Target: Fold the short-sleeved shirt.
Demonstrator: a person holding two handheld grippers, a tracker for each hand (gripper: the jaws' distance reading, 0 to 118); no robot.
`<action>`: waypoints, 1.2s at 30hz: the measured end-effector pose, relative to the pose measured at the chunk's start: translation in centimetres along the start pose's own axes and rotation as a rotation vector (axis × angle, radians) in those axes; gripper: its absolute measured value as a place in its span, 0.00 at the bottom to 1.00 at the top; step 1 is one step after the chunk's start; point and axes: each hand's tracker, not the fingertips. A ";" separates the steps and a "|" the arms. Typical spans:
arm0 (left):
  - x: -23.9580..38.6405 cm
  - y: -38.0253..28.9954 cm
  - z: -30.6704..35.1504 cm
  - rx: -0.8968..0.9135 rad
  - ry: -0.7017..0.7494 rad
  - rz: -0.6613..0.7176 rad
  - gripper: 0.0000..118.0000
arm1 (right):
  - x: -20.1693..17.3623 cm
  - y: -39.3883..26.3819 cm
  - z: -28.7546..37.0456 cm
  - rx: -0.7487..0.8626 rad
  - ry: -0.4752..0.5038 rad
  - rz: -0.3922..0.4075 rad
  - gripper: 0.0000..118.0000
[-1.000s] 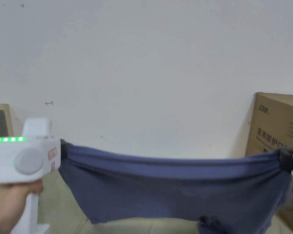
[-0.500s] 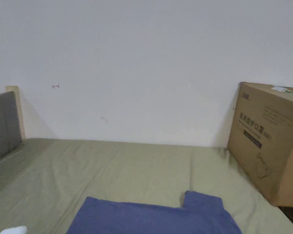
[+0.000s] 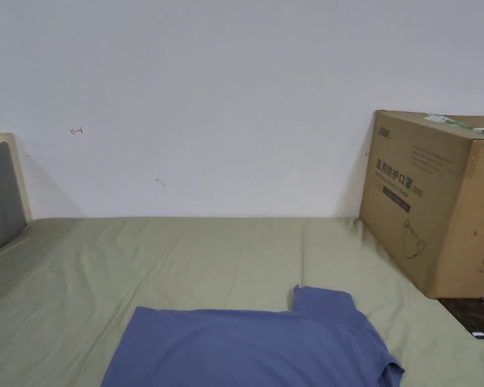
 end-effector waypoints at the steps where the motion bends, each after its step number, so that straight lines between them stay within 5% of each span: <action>1: -0.2 0.2 0.2 -0.007 0.001 0.005 0.62 | -0.1 0.0 0.3 0.005 -0.015 -0.010 0.22; 2: -0.3 0.2 0.6 -0.011 -0.021 0.013 0.88 | -0.1 0.0 0.8 0.020 -0.025 -0.011 0.47; 3: -0.4 0.5 1.5 0.006 -0.054 0.027 1.00 | 0.0 0.1 1.6 0.052 -0.036 -0.014 0.77; 4: -0.4 0.6 3.1 0.073 -0.058 0.041 0.96 | 0.1 0.4 2.9 0.112 -0.046 -0.009 0.95; 12: 5.2 7.6 17.7 0.681 -0.074 0.014 0.97 | -1.5 7.9 17.8 0.780 -0.093 -0.107 0.95; 14: 6.3 8.9 21.0 0.816 -0.101 0.021 0.90 | -2.0 9.1 20.7 0.897 -0.085 -0.111 0.95; 15: 6.9 9.2 22.7 0.874 -0.100 0.024 0.82 | -2.3 9.6 21.9 0.928 -0.088 -0.110 0.93; 16: 7.5 9.3 24.1 0.923 -0.093 0.020 0.59 | -2.6 10.0 22.7 0.957 -0.079 -0.108 0.84; 17: 8.1 9.4 25.4 0.966 -0.088 0.008 0.36 | -2.9 10.0 23.7 0.990 -0.060 -0.112 0.64; 18: 8.2 9.9 26.4 0.994 -0.079 0.008 0.10 | -3.2 10.0 24.6 1.008 -0.055 -0.120 0.27; 19: 8.6 9.9 27.3 1.014 -0.070 0.006 0.00 | -3.6 10.0 25.3 1.018 -0.067 -0.131 0.00; 26: 7.8 10.2 26.9 0.929 -0.227 -0.059 0.00 | -4.7 10.2 24.8 0.948 -0.013 -0.044 0.00; 31: 5.8 8.8 19.6 0.573 -0.243 -0.131 0.00 | -5.5 8.9 21.0 0.802 0.045 -0.050 0.00; 32: 5.3 7.9 17.9 0.528 -0.203 -0.125 0.05 | -5.6 8.6 20.0 0.769 0.052 -0.043 0.00; 33: 4.5 7.0 15.9 0.457 -0.175 -0.130 0.24 | -5.8 8.1 19.1 0.738 0.056 -0.033 0.00; 34: 3.7 6.3 13.9 0.368 -0.164 -0.132 0.75 | -5.9 7.6 18.3 0.705 0.054 -0.018 0.00; 35: 2.7 5.6 11.6 0.233 -0.174 -0.127 1.00 | -6.1 7.1 17.4 0.674 0.055 -0.009 0.00; 36: 1.7 3.7 10.1 0.104 -0.177 -0.101 0.97 | -6.4 6.6 16.5 0.644 0.058 0.000 0.00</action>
